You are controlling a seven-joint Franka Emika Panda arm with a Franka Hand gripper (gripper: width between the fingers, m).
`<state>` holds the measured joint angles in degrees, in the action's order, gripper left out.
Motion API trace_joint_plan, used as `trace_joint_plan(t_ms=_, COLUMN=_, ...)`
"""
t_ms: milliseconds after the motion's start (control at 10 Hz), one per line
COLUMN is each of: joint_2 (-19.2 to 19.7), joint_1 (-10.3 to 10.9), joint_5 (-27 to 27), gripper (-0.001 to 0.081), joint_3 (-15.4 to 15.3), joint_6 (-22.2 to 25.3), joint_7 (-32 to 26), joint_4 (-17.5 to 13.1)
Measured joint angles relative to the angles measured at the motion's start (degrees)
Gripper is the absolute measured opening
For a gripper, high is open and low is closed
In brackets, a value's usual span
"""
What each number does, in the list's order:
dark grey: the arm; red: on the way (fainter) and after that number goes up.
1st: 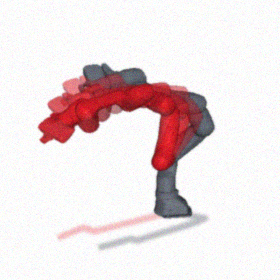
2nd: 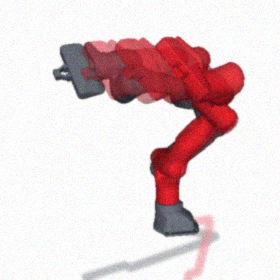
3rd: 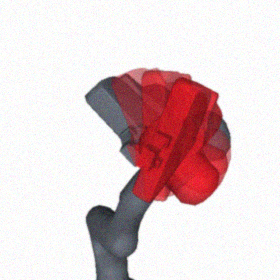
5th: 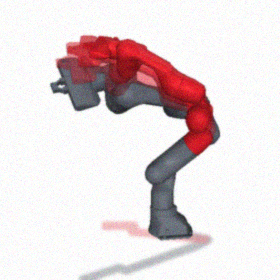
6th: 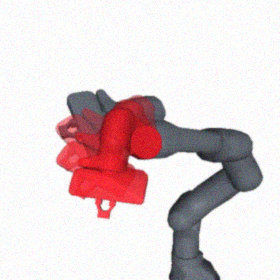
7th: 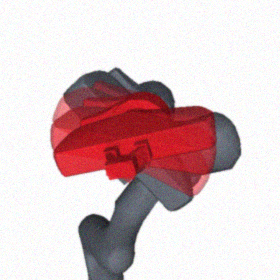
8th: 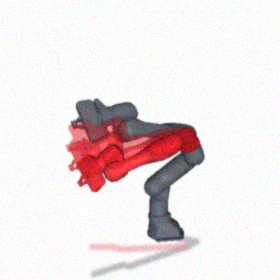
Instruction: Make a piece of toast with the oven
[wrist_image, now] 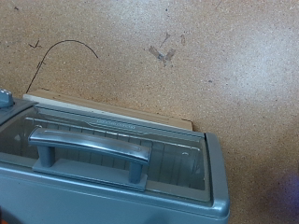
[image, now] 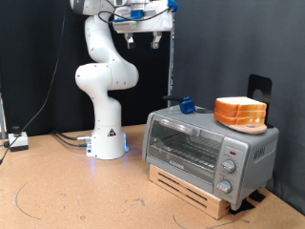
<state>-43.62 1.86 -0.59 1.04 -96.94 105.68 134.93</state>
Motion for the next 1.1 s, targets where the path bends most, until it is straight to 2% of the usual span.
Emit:
trace_joint_plan(t_ms=100, joint_2=-0.1, joint_1=-0.3, joint_5=-0.1, gripper=0.0807, joint_3=-0.3, joint_6=-0.1, joint_7=1.9, joint_4=0.0)
trace_joint_plan(t_ms=200, joint_2=-0.3, joint_1=0.5, joint_5=-1.1, gripper=0.0807, joint_3=-0.1, joint_6=-1.3, joint_7=-2.0, joint_4=0.1)
trace_joint_plan(t_ms=400, joint_2=-0.9, joint_1=3.8, joint_5=-1.3, gripper=0.0807, joint_3=0.9, joint_6=-2.7, joint_7=-14.2, joint_4=0.2)
trace_joint_plan(t_ms=500, joint_2=-1.1, joint_1=4.8, joint_5=0.0, gripper=0.0807, joint_3=1.3, joint_6=-4.0, joint_7=-20.3, joint_4=1.2)
trace_joint_plan(t_ms=700, joint_2=-0.9, joint_1=5.5, joint_5=4.5, gripper=0.0807, joint_3=1.9, joint_6=-9.0, joint_7=-31.1, joint_4=4.8)
trace_joint_plan(t_ms=800, joint_2=-0.9, joint_1=5.3, joint_5=3.7, gripper=0.0807, joint_3=1.9, joint_6=-8.9, joint_7=-29.0, joint_4=4.7)
trace_joint_plan(t_ms=900, joint_2=-1.1, joint_1=6.4, joint_5=0.9, gripper=0.0807, joint_3=2.7, joint_6=-8.8, joint_7=-33.1, joint_4=4.7)
trace_joint_plan(t_ms=1100, joint_2=-1.6, joint_1=10.4, joint_5=-1.6, gripper=0.0807, joint_3=5.6, joint_6=-8.1, joint_7=-45.7, joint_4=4.9)
